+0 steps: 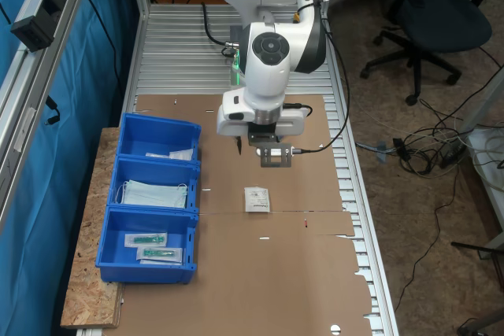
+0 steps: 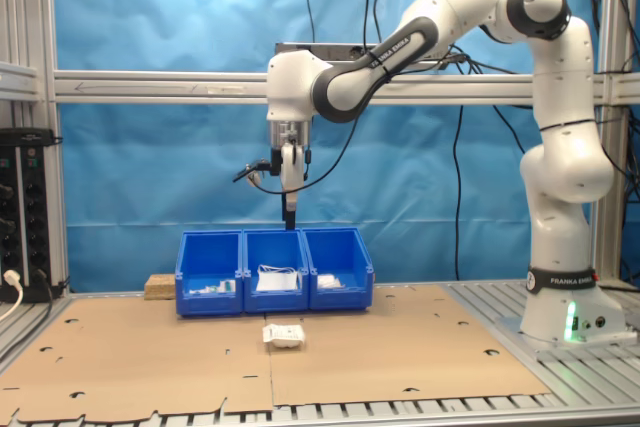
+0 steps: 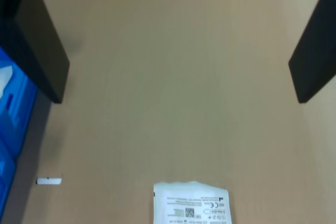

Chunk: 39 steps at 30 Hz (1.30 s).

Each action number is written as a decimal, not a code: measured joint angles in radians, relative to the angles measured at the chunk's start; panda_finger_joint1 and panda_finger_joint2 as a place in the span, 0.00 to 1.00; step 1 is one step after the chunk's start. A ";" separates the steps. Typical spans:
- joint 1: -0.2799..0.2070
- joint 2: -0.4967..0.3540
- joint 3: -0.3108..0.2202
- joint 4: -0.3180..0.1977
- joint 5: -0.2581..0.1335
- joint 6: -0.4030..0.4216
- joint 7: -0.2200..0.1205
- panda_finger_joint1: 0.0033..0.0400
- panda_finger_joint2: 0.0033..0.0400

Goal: Pick and place sorting task of medical equipment.

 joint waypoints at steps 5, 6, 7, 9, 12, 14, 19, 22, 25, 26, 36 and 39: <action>-0.007 0.072 0.013 -0.009 0.000 0.075 0.000 1.00 1.00; -0.011 0.100 0.018 -0.010 0.003 0.102 0.000 1.00 1.00; -0.013 0.113 0.022 -0.010 0.005 0.115 0.000 1.00 1.00; -0.018 0.137 0.031 -0.010 0.017 0.138 0.000 1.00 1.00; -0.025 0.168 0.044 -0.011 0.043 0.168 0.000 1.00 1.00; -0.028 0.187 0.054 -0.011 0.064 0.185 0.000 1.00 1.00; -0.032 0.227 0.069 -0.011 0.116 0.220 0.000 1.00 1.00; -0.033 0.250 0.071 -0.011 0.139 0.237 0.000 1.00 1.00; -0.033 0.273 0.071 -0.011 0.157 0.255 0.000 1.00 1.00; -0.034 0.280 0.071 -0.011 0.162 0.262 0.000 1.00 1.00; -0.034 0.350 0.061 -0.033 0.197 0.352 0.000 1.00 1.00; -0.034 0.368 0.056 -0.043 0.201 0.376 0.000 1.00 1.00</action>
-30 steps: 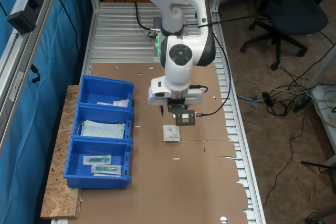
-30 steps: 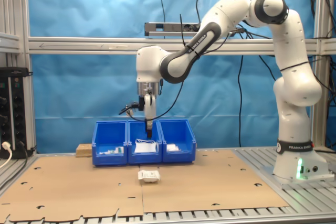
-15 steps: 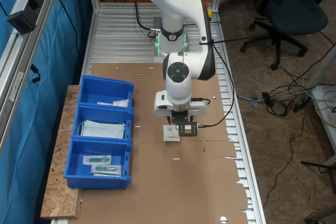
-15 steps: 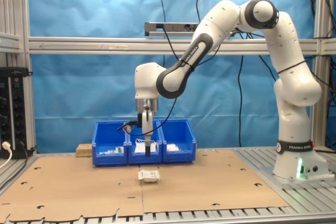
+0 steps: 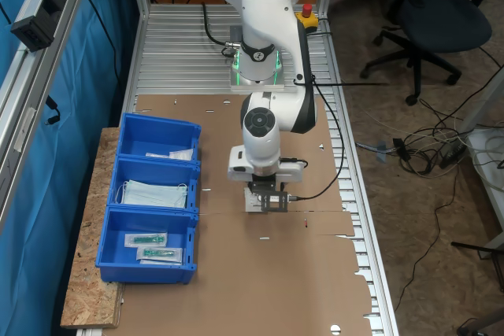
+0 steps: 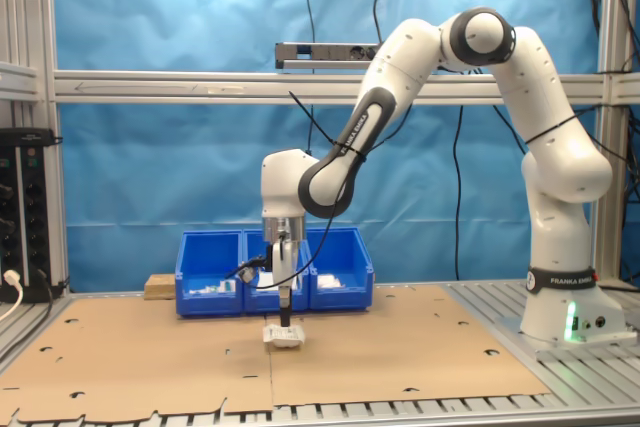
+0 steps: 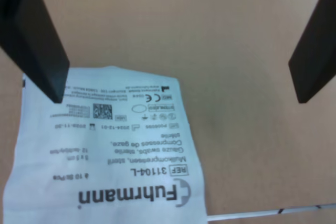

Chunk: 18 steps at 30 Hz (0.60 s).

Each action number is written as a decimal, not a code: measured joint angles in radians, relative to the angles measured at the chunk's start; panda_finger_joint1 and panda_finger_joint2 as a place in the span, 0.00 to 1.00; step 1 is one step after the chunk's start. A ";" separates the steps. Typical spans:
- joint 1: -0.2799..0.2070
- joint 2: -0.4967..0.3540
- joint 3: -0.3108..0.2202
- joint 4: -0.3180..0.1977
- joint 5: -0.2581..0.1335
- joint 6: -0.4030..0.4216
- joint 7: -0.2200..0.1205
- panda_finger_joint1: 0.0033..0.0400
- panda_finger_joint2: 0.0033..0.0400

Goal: Pick and place sorting task of medical equipment.

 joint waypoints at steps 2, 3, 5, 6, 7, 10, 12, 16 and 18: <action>0.000 0.012 -0.004 -0.006 0.002 0.017 0.000 1.00 1.00; 0.000 0.018 -0.007 -0.008 0.002 0.026 0.000 1.00 1.00; 0.000 0.030 -0.012 -0.013 0.004 0.043 0.000 1.00 1.00; 0.000 0.030 -0.012 -0.013 0.004 0.043 0.000 1.00 1.00; 0.000 0.036 -0.015 -0.014 0.004 0.052 0.000 1.00 1.00; 0.000 0.060 -0.032 -0.018 0.006 0.089 0.000 1.00 1.00; -0.001 0.071 -0.043 -0.018 0.007 0.106 0.000 1.00 1.00; -0.002 0.087 -0.065 -0.018 0.008 0.136 0.000 1.00 1.00; -0.003 0.093 -0.075 -0.018 0.008 0.149 0.000 1.00 1.00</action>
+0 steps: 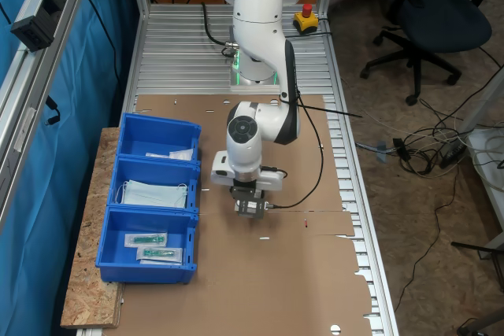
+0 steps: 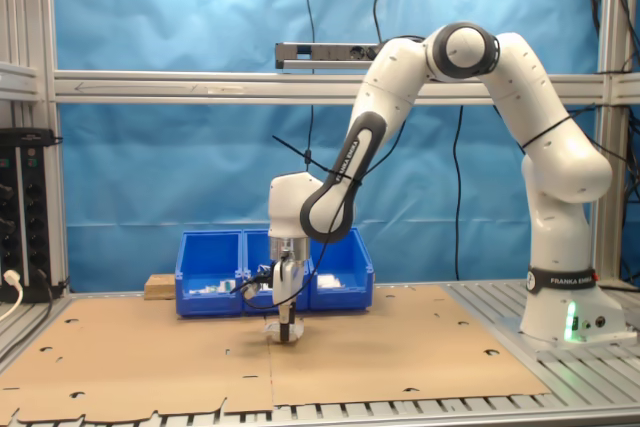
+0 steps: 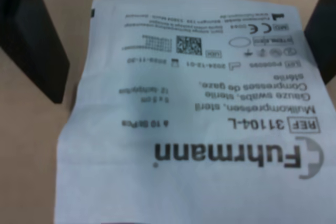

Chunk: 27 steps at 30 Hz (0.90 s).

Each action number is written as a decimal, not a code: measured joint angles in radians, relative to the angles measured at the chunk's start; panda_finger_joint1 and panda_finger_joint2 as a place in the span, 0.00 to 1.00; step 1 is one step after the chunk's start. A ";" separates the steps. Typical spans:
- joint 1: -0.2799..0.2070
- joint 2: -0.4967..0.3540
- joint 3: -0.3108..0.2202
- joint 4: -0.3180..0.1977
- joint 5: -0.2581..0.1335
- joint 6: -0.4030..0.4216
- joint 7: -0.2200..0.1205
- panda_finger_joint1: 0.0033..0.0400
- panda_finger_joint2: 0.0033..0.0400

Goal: Pick and place sorting task of medical equipment.

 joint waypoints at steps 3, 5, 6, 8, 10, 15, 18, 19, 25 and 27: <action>-0.003 0.005 -0.012 0.000 0.001 0.016 0.000 1.00 1.00; -0.006 0.006 -0.017 0.000 0.001 0.025 0.000 1.00 1.00; -0.007 0.007 -0.019 0.000 0.001 0.029 0.000 1.00 1.00; -0.008 0.007 -0.023 0.000 0.002 0.038 0.000 1.00 1.00; -0.009 0.007 -0.025 0.000 0.002 0.044 0.000 1.00 1.00; -0.010 0.007 -0.025 0.000 0.003 0.059 0.000 1.00 1.00; -0.010 0.008 -0.025 0.000 0.003 0.066 0.000 1.00 1.00; -0.010 0.008 -0.025 0.000 0.003 0.068 0.000 1.00 1.00; -0.010 0.008 -0.025 0.000 0.003 0.076 0.000 1.00 1.00; -0.010 0.008 -0.025 0.000 0.003 0.078 0.000 1.00 1.00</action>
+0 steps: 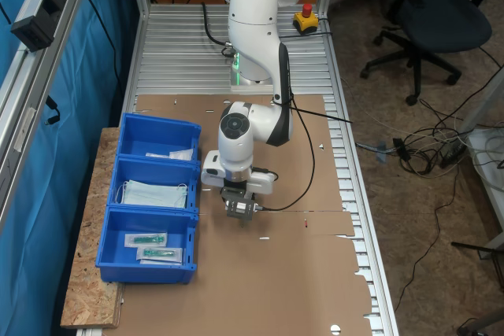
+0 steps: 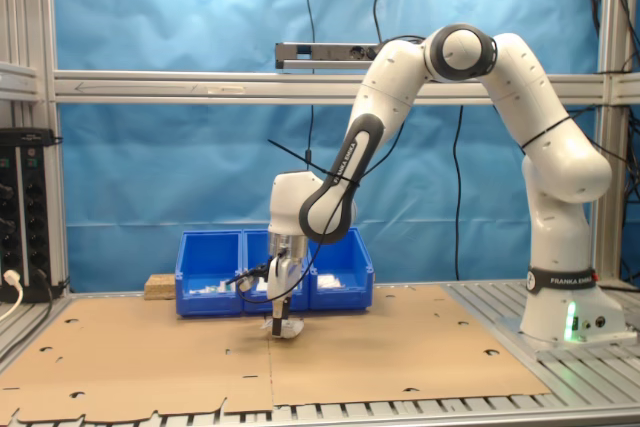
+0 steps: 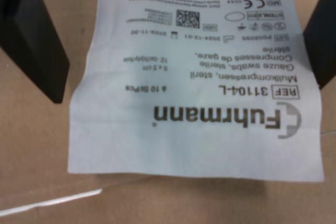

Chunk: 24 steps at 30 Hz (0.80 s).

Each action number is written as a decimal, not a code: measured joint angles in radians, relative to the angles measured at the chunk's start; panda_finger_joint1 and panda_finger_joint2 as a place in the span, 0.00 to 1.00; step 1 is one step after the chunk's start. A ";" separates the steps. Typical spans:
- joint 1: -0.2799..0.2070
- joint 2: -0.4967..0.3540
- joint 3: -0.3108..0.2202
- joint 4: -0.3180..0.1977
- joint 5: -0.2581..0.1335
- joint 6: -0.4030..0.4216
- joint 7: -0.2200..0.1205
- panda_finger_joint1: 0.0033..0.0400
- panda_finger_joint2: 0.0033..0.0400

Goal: Pick and place sorting task of medical equipment.

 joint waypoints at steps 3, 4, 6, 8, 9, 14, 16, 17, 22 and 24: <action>0.000 0.000 0.000 0.000 0.000 0.002 0.000 1.00 1.00; 0.000 0.000 0.000 0.000 0.000 0.002 0.000 1.00 1.00; 0.000 0.000 0.000 0.000 0.000 0.003 0.000 1.00 1.00; 0.000 0.000 0.000 0.000 0.000 0.003 0.000 1.00 1.00; 0.000 0.000 0.000 -0.001 0.000 0.004 0.000 1.00 1.00; 0.000 0.000 0.000 -0.003 0.000 0.006 0.000 1.00 1.00; 0.000 0.000 0.000 -0.004 0.000 0.007 0.000 1.00 1.00; 0.000 0.000 0.000 -0.005 0.000 0.007 0.000 1.00 1.00; 0.000 0.000 0.000 -0.012 0.000 0.010 0.000 1.00 1.00; 0.000 0.000 0.000 -0.015 0.000 0.010 0.000 1.00 1.00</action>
